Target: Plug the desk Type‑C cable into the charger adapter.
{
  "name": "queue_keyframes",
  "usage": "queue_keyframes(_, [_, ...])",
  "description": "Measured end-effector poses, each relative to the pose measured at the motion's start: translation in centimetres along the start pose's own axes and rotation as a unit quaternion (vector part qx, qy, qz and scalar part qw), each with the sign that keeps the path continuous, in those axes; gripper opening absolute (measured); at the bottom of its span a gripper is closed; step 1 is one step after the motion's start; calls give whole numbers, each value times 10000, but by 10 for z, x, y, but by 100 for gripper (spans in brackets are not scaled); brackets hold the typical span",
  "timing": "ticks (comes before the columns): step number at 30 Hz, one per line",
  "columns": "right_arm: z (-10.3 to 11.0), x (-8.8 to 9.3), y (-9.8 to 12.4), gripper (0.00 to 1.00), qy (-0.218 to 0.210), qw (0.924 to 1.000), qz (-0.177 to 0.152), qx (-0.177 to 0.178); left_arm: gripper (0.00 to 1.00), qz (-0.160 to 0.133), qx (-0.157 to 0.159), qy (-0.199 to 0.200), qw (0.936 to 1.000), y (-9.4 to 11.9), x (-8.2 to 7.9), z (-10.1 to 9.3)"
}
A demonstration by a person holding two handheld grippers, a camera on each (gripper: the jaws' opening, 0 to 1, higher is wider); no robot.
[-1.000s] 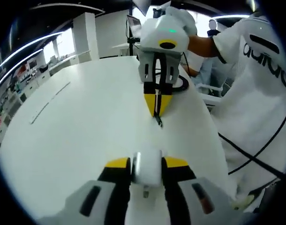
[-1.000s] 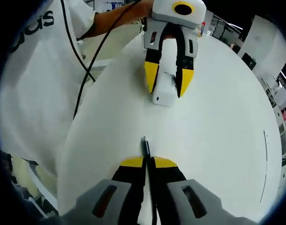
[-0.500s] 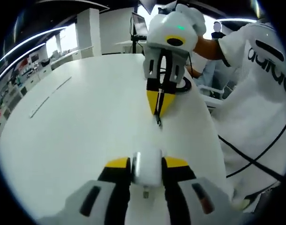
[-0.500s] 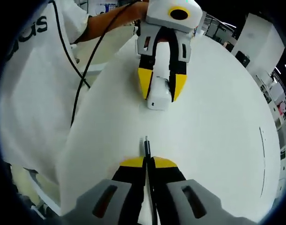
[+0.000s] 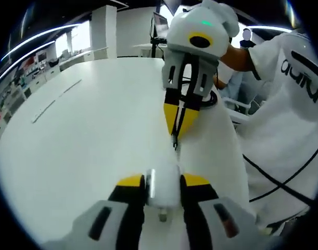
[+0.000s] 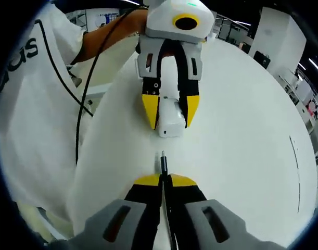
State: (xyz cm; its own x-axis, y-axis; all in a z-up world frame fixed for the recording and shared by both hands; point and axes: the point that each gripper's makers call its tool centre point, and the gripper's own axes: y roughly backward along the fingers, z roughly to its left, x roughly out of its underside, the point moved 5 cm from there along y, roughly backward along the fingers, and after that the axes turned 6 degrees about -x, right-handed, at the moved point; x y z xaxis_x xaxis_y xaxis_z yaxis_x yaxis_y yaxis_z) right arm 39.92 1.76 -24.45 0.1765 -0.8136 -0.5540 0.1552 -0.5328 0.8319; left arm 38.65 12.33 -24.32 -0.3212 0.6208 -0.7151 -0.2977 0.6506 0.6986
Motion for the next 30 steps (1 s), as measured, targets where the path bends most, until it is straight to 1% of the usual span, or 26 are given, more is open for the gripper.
queue_keyframes(9, [-1, -13, -8, 3, 54, 10000, -64, -54, 26, 32, 64, -7, 10000, -2, -1, -2])
queue_keyframes(13, [0, -17, -10, 3, 98, 9999, -80, -90, 26, 28, 122, 3, 9999, -1, 0, 1])
queue_keyframes(18, [0, -18, -10, 3, 136, 9999, -38, -68, 26, 42, 146, 4, 9999, -1, 1, 1])
queue_keyframes(22, [1, -18, -11, 3, 163, 9999, -14, -54, 26, 53, 170, 9, 9998, 0, 2, 5])
queue_keyframes(30, [1, -19, -14, 3, 195, 9998, 57, -29, 26, 68, 183, 21, 9998, -2, 2, 3])
